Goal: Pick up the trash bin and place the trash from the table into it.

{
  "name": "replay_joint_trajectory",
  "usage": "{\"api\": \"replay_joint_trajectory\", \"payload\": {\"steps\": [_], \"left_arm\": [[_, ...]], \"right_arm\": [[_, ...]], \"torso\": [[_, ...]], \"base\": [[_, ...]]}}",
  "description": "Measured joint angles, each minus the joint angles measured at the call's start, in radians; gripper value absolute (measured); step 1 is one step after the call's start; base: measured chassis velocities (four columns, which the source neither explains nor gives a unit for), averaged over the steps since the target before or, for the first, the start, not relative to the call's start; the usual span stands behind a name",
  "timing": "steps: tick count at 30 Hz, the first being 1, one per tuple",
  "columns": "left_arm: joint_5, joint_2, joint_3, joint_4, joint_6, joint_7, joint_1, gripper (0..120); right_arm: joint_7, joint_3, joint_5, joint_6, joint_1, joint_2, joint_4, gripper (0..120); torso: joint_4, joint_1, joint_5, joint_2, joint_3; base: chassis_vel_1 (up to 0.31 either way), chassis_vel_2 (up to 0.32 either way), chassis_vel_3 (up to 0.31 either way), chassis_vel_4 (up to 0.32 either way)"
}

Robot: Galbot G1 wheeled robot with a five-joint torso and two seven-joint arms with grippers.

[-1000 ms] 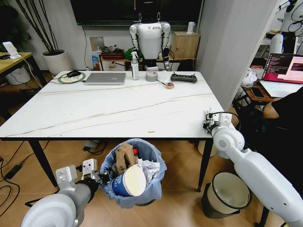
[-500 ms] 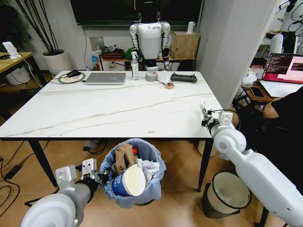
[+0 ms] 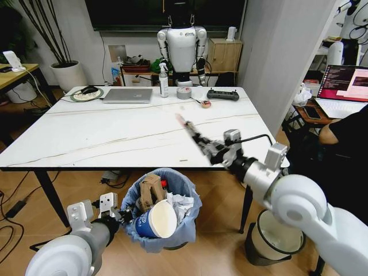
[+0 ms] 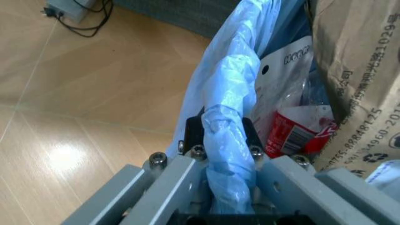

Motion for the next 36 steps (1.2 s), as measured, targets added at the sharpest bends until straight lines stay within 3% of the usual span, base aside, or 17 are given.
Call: {"api": "replay_joint_trajectory", "payload": {"steps": [8,23,36], "left_arm": [[0.003,0.005,0.011,0.0,0.0,-0.001,-0.006,0],[0.009,0.011,0.021,0.0,0.0,-0.002,-0.003,0],[0.01,0.011,0.022,0.0,0.0,-0.002,-0.006,0]], "right_arm": [[-0.114,-0.039,-0.13,0.011,-0.097,-0.024,0.017,0],[-0.061,-0.114,-0.201,-0.04,-0.082,-0.022,-0.028,0],[-0.042,-0.125,-0.247,-0.054,-0.081,-0.032,-0.022,45]], "torso": [[-0.0001,0.0,0.0002,0.0,0.0],[0.0,0.0,0.0001,0.0,0.0],[-0.0001,0.0,0.0001,0.0,0.0]], "base": [[0.0,0.0,0.0,0.0],[0.0,0.0,0.0,0.0],[0.0,0.0,0.0,0.0]]}}
